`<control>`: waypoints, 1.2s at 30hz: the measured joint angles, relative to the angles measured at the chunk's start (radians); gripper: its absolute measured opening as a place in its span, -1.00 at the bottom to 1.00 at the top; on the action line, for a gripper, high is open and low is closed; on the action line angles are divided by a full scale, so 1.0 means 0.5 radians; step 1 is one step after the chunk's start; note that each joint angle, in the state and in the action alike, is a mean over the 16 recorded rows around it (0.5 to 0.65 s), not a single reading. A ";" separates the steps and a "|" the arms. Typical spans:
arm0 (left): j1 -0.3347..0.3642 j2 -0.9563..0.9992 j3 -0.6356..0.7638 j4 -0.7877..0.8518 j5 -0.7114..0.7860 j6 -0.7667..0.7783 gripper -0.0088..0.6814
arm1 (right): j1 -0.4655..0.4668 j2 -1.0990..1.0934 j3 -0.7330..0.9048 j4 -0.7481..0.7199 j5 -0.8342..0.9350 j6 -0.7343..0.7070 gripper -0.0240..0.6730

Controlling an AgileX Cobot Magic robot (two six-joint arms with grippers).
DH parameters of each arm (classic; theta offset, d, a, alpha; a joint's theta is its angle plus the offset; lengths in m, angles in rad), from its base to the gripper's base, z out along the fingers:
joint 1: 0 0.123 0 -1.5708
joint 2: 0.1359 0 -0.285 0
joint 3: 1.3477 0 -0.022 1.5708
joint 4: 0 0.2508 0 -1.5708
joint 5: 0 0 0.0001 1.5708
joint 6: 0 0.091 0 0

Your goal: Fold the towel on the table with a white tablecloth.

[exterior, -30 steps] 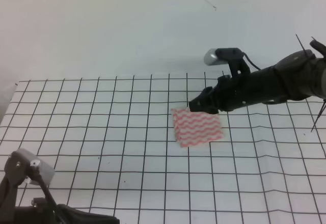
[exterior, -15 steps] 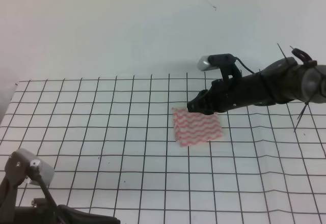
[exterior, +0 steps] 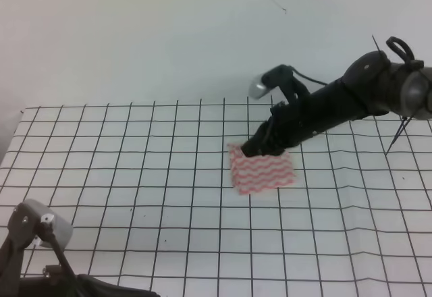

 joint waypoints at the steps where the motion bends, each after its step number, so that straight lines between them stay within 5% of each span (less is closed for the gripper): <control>1: 0.000 0.000 0.000 0.000 0.000 -0.001 -0.97 | 0.002 0.003 -0.007 -0.036 0.025 0.002 -0.53; 24: 0.000 0.000 0.000 0.000 -0.002 -0.012 -0.97 | 0.021 0.089 -0.149 -0.254 -0.220 0.388 -0.58; 36: 0.000 0.000 0.000 0.000 0.044 -0.009 -0.97 | 0.018 0.128 -0.213 -0.660 -0.165 0.588 -0.58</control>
